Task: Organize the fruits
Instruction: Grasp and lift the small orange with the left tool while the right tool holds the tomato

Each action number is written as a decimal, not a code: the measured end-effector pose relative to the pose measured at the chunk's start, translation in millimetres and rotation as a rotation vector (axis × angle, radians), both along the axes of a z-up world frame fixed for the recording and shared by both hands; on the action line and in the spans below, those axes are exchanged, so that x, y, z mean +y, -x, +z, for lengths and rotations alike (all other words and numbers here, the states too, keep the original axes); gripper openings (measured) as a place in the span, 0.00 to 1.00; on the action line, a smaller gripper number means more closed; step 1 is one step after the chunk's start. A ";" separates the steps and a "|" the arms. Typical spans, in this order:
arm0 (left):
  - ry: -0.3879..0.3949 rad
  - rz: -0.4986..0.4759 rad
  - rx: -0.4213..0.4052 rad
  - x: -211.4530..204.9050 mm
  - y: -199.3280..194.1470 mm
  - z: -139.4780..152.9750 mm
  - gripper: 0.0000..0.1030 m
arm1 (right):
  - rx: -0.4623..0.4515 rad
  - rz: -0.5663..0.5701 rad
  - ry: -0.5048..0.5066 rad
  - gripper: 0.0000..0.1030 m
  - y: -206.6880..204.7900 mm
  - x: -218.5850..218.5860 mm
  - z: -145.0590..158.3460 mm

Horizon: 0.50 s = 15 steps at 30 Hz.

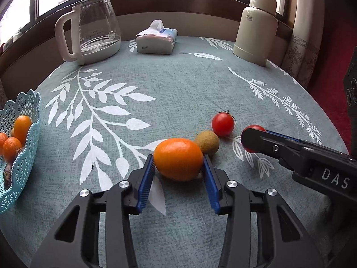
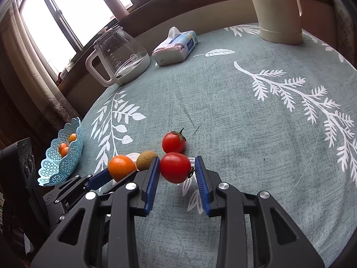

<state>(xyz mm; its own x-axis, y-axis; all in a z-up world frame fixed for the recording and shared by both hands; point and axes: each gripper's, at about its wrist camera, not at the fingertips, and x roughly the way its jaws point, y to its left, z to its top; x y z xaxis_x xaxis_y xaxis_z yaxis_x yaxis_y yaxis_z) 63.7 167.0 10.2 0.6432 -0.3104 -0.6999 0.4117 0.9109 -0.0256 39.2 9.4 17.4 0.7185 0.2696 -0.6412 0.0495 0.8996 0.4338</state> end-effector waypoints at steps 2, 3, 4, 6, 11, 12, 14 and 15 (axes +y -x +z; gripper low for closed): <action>0.008 0.011 0.001 2.9 0.1 0.8 0.43 | 0.000 0.000 0.000 0.32 0.2 0.0 0.0; 0.012 0.016 0.001 4.3 0.2 1.1 0.43 | 0.000 -0.001 -0.001 0.32 0.2 0.0 0.0; 0.015 0.022 0.001 5.4 0.5 1.3 0.43 | 0.000 -0.001 -0.001 0.32 0.3 0.1 0.0; 0.021 0.033 0.001 8.0 1.6 2.0 0.43 | -0.001 0.000 0.000 0.32 0.1 0.1 0.0; 0.027 0.058 -0.014 12.6 4.9 5.1 0.43 | -0.006 0.005 -0.003 0.32 1.0 -0.1 1.4; 0.027 0.064 -0.020 13.2 5.7 5.9 0.43 | -0.009 0.007 -0.004 0.32 1.2 0.2 1.9; 0.026 0.074 -0.029 14.7 7.4 7.4 0.43 | -0.016 0.010 -0.004 0.32 2.0 0.8 3.3; 0.026 0.078 -0.034 15.1 8.4 8.0 0.43 | -0.019 0.012 -0.002 0.32 2.3 1.5 3.8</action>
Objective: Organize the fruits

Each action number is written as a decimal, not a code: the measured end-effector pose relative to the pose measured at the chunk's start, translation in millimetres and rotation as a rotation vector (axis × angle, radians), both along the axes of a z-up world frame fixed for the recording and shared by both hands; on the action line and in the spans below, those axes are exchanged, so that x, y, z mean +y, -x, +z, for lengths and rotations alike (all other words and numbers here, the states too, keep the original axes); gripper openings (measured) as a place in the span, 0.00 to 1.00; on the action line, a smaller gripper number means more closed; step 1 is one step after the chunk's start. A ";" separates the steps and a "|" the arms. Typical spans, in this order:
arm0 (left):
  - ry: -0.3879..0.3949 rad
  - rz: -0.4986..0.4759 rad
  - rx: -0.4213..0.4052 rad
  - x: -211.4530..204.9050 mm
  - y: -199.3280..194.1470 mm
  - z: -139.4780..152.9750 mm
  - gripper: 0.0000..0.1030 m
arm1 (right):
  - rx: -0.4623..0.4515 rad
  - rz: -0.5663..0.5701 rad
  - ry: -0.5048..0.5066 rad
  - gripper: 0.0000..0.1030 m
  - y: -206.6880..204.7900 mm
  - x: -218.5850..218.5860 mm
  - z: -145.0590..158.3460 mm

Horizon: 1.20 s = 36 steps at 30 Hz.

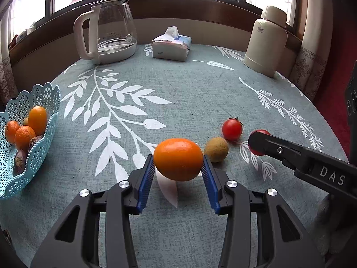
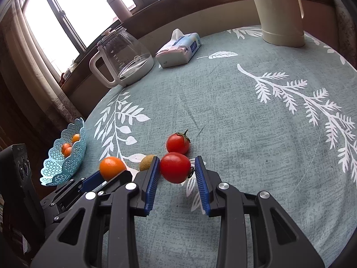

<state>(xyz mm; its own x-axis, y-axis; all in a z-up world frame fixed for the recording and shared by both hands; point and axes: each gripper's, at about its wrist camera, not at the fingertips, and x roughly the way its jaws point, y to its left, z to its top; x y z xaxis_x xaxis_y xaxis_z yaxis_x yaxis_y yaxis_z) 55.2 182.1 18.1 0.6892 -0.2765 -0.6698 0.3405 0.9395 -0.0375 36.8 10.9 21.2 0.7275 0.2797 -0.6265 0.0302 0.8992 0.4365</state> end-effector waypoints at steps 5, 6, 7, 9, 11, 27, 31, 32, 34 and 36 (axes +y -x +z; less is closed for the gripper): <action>0.007 0.026 -0.014 6.3 3.9 4.3 0.43 | -0.008 0.008 0.003 0.32 0.5 2.5 0.8; 0.009 0.031 -0.017 8.3 4.8 5.4 0.43 | -0.008 0.009 0.002 0.32 0.2 2.5 0.7; 0.011 0.036 -0.019 10.2 5.2 6.5 0.43 | -0.008 0.010 0.002 0.32 0.2 2.5 0.5; 0.013 0.046 -0.022 13.7 6.1 8.0 0.43 | -0.011 0.013 0.002 0.32 0.6 3.3 0.7; 0.016 0.058 -0.024 17.2 7.3 8.7 0.43 | -0.014 0.017 0.003 0.32 1.0 4.2 1.1; 0.031 0.138 -0.066 45.7 20.6 25.3 0.43 | -0.042 0.051 0.001 0.32 3.7 10.8 3.6; 0.035 0.169 -0.094 56.5 25.0 35.9 0.43 | -0.040 0.053 -0.001 0.32 3.9 11.8 3.5; 0.034 0.176 -0.104 59.0 26.0 38.6 0.43 | -0.040 0.053 -0.001 0.32 3.9 11.7 3.5; 0.025 0.192 -0.131 63.4 29.4 44.8 0.43 | -0.041 0.053 -0.001 0.32 4.0 11.9 3.5; 0.018 0.209 -0.155 67.8 32.3 50.6 0.43 | -0.040 0.053 0.000 0.32 4.0 11.9 3.5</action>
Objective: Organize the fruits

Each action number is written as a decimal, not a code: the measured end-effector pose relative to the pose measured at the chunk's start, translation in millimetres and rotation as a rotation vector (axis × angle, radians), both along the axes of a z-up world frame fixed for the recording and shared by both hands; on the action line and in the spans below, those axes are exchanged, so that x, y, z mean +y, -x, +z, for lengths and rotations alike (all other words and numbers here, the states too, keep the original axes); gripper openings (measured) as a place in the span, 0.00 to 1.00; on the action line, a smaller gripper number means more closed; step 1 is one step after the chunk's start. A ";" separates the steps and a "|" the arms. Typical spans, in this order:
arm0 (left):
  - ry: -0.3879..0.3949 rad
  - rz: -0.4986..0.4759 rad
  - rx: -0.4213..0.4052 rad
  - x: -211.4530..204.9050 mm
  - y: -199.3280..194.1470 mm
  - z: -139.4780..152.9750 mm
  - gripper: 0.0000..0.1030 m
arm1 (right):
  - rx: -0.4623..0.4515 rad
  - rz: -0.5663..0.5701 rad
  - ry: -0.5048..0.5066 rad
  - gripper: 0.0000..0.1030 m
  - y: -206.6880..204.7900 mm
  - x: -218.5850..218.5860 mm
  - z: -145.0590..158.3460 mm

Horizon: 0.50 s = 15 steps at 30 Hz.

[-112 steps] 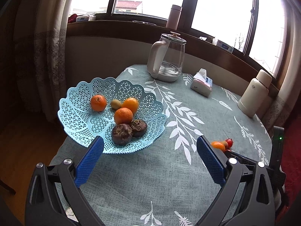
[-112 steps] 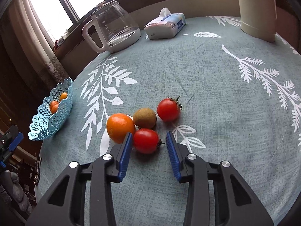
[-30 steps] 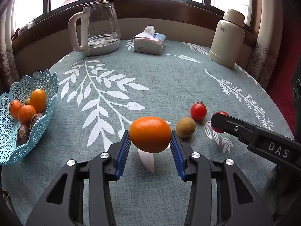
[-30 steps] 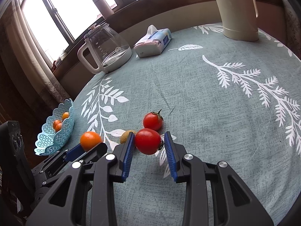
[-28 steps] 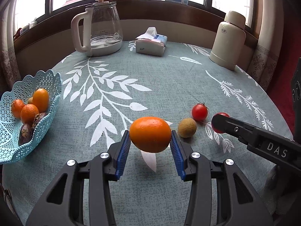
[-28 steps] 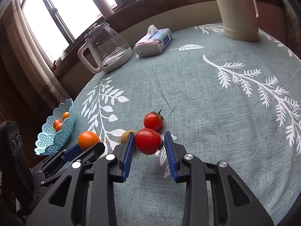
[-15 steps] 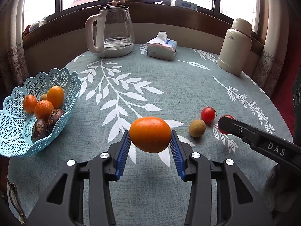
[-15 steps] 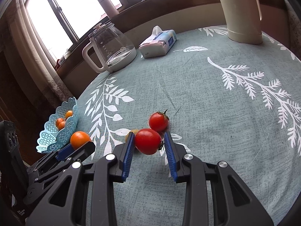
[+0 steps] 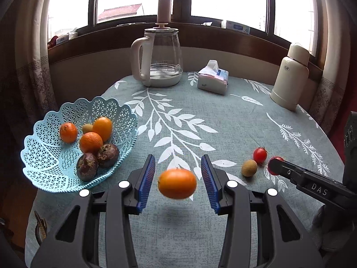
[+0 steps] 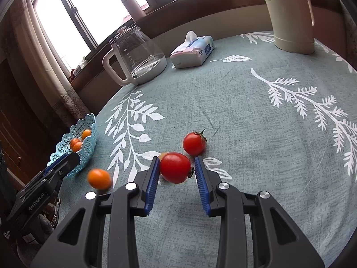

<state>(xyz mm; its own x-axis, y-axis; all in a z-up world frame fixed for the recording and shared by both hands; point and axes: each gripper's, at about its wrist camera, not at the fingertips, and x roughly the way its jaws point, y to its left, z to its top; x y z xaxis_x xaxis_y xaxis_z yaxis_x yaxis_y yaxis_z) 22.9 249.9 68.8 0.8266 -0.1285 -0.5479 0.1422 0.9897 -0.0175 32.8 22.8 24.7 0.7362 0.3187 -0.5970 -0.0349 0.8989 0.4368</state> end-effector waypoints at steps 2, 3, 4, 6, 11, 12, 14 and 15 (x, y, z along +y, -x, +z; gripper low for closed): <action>0.006 0.011 -0.010 4.8 2.1 3.8 0.43 | 0.001 0.001 0.000 0.32 0.2 0.1 0.1; 0.010 0.013 -0.011 6.7 3.2 4.5 0.43 | 0.001 0.000 0.000 0.32 0.3 0.1 0.1; 0.010 0.017 -0.011 7.6 3.4 5.0 0.43 | 0.001 0.000 0.000 0.32 0.1 0.0 0.1; 0.015 0.020 -0.004 10.7 5.8 3.8 0.43 | 0.001 0.000 0.000 0.32 0.2 0.0 0.1; 0.022 0.017 0.035 14.7 14.1 -7.6 0.43 | 0.002 -0.003 0.000 0.32 0.9 -0.5 0.1; 0.020 0.017 0.043 15.4 16.0 -10.4 0.43 | 0.001 -0.002 0.000 0.32 0.8 -0.5 0.1; 0.019 0.012 0.062 16.3 18.9 -16.2 0.43 | 0.002 -0.001 0.000 0.32 0.9 -0.4 -0.1; 0.020 0.008 0.075 16.7 19.3 -19.5 0.44 | 0.003 0.000 0.001 0.32 0.9 -0.3 -0.2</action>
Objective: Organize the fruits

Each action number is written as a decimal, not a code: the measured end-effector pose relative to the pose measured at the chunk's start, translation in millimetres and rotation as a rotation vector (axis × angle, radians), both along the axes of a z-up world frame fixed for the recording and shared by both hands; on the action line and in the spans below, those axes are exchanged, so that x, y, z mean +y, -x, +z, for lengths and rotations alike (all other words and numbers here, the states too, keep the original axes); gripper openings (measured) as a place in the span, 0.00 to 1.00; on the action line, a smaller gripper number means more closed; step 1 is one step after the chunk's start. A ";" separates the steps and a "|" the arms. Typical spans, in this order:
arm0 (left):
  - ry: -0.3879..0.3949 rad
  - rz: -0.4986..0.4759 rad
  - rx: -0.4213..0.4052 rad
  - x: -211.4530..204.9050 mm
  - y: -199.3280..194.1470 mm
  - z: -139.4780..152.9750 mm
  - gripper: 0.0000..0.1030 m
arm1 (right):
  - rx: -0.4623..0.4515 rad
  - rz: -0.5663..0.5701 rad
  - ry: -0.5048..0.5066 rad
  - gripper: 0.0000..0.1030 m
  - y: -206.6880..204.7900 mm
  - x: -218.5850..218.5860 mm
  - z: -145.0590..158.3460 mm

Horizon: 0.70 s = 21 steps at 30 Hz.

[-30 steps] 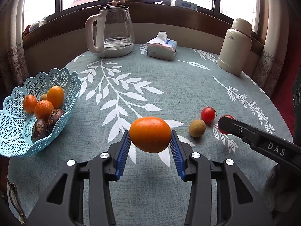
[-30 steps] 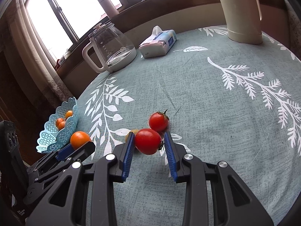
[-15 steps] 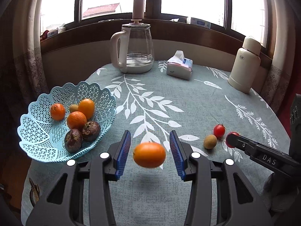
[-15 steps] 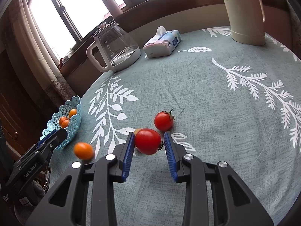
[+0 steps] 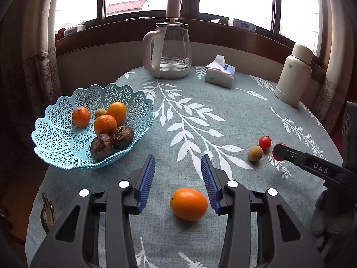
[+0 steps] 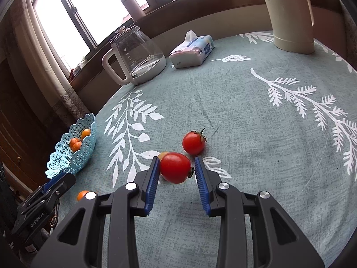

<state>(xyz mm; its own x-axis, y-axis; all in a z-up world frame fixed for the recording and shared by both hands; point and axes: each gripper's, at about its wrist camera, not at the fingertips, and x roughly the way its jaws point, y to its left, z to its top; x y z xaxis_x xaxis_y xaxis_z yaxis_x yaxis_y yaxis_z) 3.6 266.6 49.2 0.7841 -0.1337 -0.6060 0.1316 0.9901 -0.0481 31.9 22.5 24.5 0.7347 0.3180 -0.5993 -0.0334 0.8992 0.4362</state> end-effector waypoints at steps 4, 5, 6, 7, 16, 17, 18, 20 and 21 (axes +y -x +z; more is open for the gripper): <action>0.020 -0.004 0.050 1.5 -2.0 -13.2 0.58 | 0.001 0.000 0.001 0.32 0.5 -0.5 -0.1; 0.027 -0.005 0.061 1.8 -2.9 -15.7 0.59 | 0.001 -0.001 0.001 0.32 0.6 -0.7 -0.2; 0.032 -0.009 0.068 2.1 -3.8 -17.9 0.59 | 0.001 -0.002 0.001 0.32 0.5 -1.0 -0.3; 0.034 -0.012 0.075 2.1 -4.8 -19.9 0.59 | 0.002 -0.003 0.000 0.32 0.4 -1.1 -0.5; 0.076 -0.024 0.148 2.8 -18.9 -34.9 0.59 | 0.001 -0.003 0.001 0.32 0.1 -0.6 -0.8; 0.073 -0.026 0.155 1.8 -20.1 -36.0 0.59 | 0.001 -0.002 0.001 0.32 0.1 -0.4 -0.7; 0.069 -0.029 0.161 0.6 -21.2 -37.1 0.59 | 0.002 -0.002 0.001 0.32 0.1 -0.4 -0.8; 0.057 -0.040 0.165 -2.4 -21.9 -38.5 0.56 | 0.001 -0.002 0.002 0.32 0.2 -0.2 -0.7; 0.052 -0.045 0.166 -3.9 -22.0 -38.6 0.54 | 0.001 -0.002 0.002 0.32 0.1 -0.3 -0.6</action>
<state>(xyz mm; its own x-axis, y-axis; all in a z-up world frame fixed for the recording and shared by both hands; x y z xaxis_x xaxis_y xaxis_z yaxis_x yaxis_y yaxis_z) 25.6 262.7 10.6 0.6663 -0.2009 -0.7181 0.1621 0.9790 -0.1234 31.8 22.2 23.8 0.7345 0.3153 -0.6009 -0.0311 0.9002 0.4344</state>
